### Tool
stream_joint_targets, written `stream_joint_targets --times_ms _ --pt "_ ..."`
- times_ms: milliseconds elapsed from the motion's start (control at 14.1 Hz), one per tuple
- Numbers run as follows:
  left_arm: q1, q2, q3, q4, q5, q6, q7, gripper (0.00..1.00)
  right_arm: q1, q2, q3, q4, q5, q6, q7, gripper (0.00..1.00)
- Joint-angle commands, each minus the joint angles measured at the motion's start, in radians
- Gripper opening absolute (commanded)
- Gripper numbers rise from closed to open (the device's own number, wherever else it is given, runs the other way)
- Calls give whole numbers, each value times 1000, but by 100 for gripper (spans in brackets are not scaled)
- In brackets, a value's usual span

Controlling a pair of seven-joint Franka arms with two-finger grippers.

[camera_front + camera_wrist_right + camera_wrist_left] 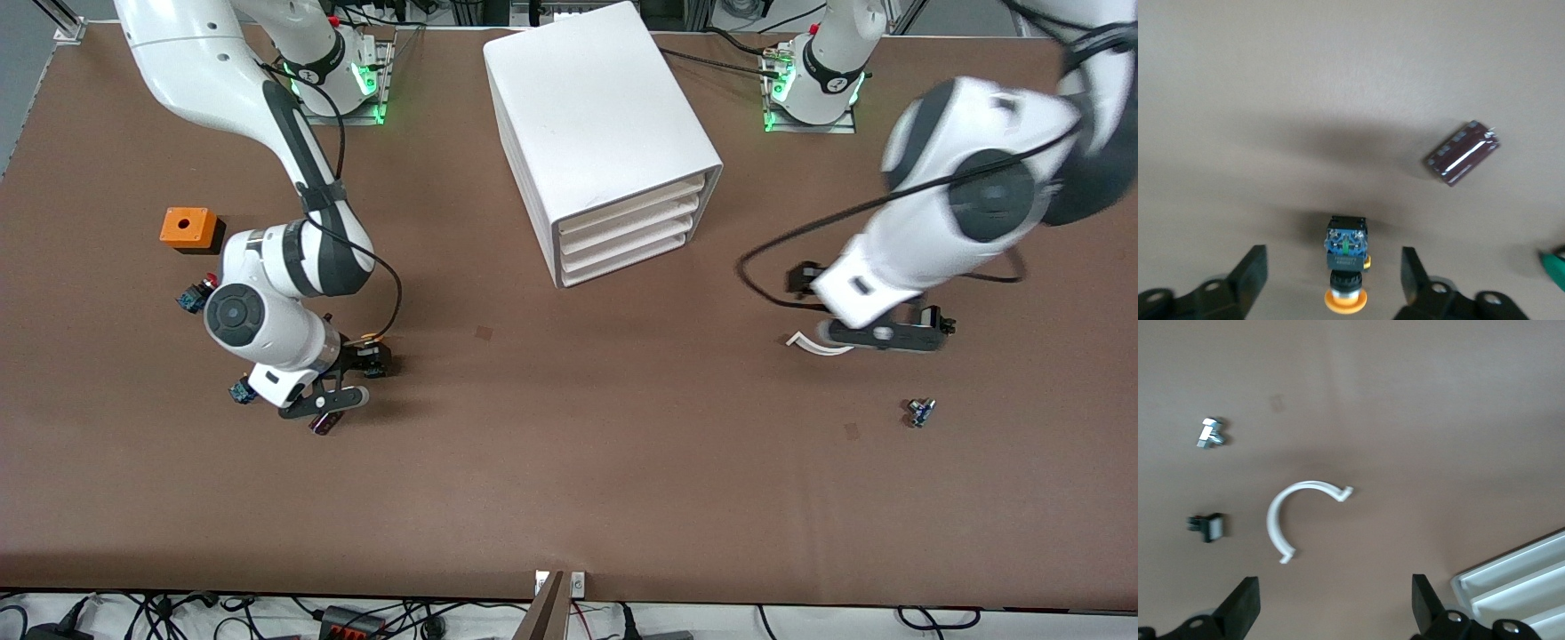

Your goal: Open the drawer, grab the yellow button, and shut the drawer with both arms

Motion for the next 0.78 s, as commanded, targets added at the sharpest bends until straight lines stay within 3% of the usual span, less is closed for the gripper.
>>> stream_joint_targets --times_ms 0,71,213,356,498,711 --pt "87 -29 -10 51 1 -44 198 100 -13 -38 -4 60 8 -96 52 100" --pt "101 -50 6 42 -2 -45 215 100 -13 -59 -7 60 7 -114 57 100" --pt "48 -134 125 -24 -49 -44 219 100 -13 -105 -31 62 5 -138 54 100" --pt "8 -259 210 -143 -105 -13 235 100 -13 -145 -62 86 1 -183 45 100" --pt "-15 -346 233 -236 -105 69 239 100 -13 -156 -106 161 -2 -287 39 100" --pt "-28 -367 236 -245 -102 78 257 100 -15 -157 -162 285 5 -439 51 100"
